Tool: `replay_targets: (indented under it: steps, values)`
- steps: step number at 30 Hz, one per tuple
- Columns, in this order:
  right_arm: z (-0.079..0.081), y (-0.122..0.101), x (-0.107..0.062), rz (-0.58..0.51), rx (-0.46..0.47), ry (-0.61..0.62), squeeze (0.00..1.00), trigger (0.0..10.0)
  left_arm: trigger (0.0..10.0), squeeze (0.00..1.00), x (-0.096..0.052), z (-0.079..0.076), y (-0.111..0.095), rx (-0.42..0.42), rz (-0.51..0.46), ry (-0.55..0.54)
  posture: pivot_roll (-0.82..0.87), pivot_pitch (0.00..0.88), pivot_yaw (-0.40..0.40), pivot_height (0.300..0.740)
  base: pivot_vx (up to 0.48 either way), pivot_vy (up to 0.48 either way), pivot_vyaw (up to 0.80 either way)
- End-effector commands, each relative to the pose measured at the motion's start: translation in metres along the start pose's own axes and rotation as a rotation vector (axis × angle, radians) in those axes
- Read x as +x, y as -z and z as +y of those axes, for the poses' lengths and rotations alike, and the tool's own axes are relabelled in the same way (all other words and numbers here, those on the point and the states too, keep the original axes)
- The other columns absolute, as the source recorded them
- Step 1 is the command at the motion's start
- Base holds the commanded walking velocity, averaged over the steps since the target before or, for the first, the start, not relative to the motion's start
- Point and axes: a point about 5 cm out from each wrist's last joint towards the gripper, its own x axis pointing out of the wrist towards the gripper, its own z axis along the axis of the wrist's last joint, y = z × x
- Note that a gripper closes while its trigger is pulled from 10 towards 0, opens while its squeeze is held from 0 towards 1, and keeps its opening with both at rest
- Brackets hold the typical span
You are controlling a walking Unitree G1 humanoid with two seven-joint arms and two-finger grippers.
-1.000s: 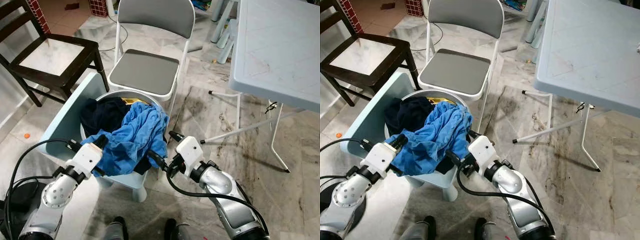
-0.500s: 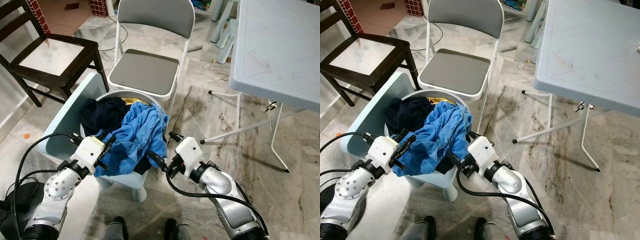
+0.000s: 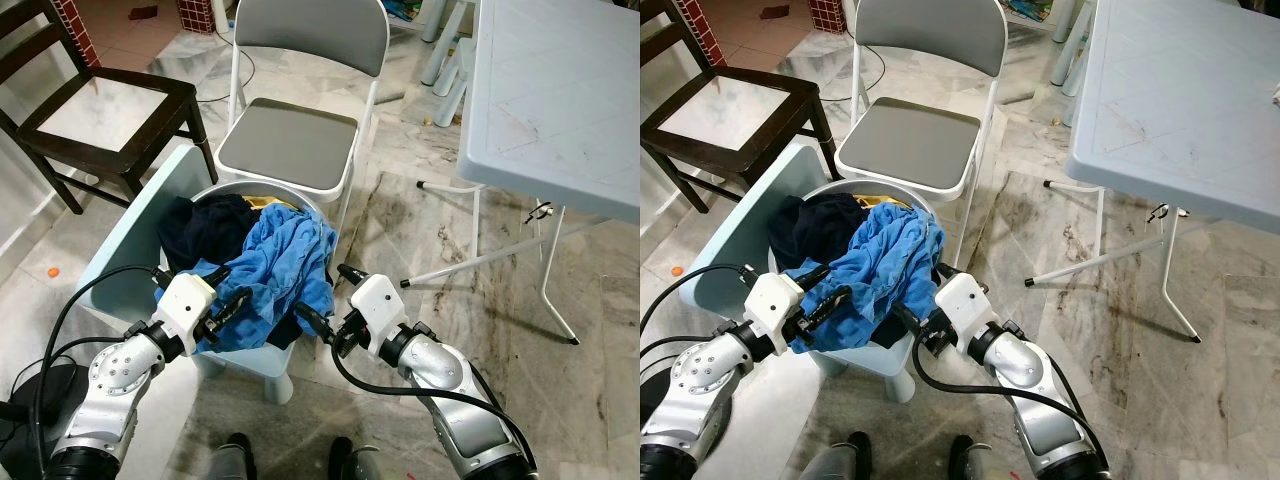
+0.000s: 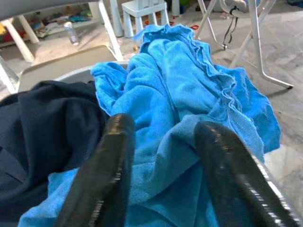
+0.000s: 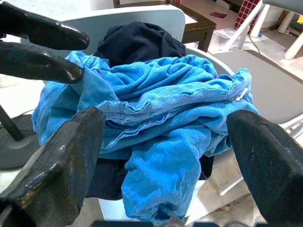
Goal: Hang hanger
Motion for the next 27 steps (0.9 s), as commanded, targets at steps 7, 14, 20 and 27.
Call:
replay_targets:
  steps: [7,14,20,27]
  values:
    - [0.002,0.005,-0.003,0.018,0.003,-0.005,0.0,10.0,10.0,1.0,-0.003,0.006,0.009,0.036,0.083,0.062,0.13,0.266,-0.089,0.74,0.0,0.0,0.0]
    - [0.003,0.005,-0.004,0.018,0.002,-0.006,0.0,10.0,10.0,1.0,0.003,0.018,0.013,0.075,0.133,0.053,0.12,0.266,-0.087,0.74,0.0,0.0,0.0]
    - [0.004,0.005,-0.004,0.021,0.003,-0.007,0.0,10.0,10.0,1.0,0.008,0.018,0.015,0.083,0.154,0.078,0.11,0.266,-0.083,0.74,0.0,0.0,0.0]
    - [-0.009,0.009,-0.011,0.049,-0.024,0.003,0.0,10.0,0.0,0.0,0.021,0.006,0.02,0.098,0.164,0.139,0.11,0.267,-0.077,0.74,0.0,0.0,0.0]
